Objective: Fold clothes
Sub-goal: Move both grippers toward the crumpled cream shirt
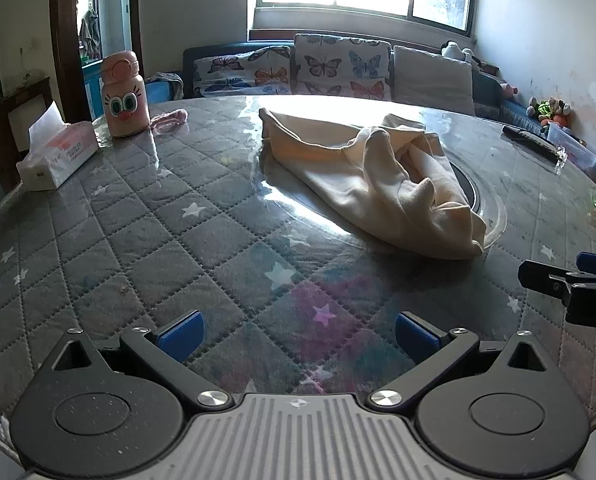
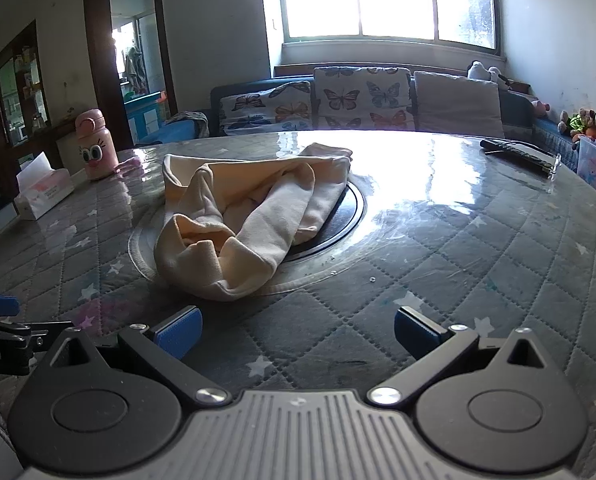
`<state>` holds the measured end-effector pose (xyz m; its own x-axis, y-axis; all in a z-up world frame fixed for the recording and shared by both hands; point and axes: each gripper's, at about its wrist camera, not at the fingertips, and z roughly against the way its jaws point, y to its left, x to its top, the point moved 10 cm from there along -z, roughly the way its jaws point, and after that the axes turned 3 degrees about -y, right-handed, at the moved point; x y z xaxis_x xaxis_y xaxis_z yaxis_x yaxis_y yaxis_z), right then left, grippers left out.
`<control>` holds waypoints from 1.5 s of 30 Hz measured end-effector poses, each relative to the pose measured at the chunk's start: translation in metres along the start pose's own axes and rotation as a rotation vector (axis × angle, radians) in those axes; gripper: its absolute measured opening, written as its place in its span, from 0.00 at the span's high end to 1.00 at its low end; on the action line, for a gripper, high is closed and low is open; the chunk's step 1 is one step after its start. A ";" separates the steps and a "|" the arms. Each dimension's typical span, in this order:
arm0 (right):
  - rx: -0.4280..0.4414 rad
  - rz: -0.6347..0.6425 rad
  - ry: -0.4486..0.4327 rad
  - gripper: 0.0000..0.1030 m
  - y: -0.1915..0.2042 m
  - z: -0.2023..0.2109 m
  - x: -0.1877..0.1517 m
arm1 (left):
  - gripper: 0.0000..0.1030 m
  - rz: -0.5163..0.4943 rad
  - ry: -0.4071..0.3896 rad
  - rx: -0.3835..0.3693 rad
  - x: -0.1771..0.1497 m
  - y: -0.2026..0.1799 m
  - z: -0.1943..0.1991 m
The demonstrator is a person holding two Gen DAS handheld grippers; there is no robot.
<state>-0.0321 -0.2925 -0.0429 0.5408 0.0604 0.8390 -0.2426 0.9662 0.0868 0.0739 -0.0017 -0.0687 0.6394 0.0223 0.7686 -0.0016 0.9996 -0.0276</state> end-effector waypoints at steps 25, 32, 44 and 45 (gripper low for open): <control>0.022 -0.025 0.039 0.00 0.002 -0.012 -0.001 | 0.00 -0.012 0.006 0.008 -0.027 -0.020 -0.005; 0.025 -0.028 0.044 0.00 0.002 -0.017 0.001 | 0.00 -0.013 0.004 0.012 -0.045 -0.028 0.012; 0.037 -0.038 0.042 0.00 0.000 -0.028 0.014 | 0.00 -0.049 -0.051 0.022 -0.068 -0.063 0.063; 0.037 -0.036 0.042 0.00 -0.001 -0.029 0.015 | 0.00 -0.054 -0.058 0.022 -0.069 -0.065 0.068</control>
<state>0.0001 -0.2850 -0.0458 0.5829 0.0365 0.8117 -0.2517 0.9580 0.1376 -0.0225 -0.0675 -0.0764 0.5937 -0.0312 0.8041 0.0143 0.9995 0.0282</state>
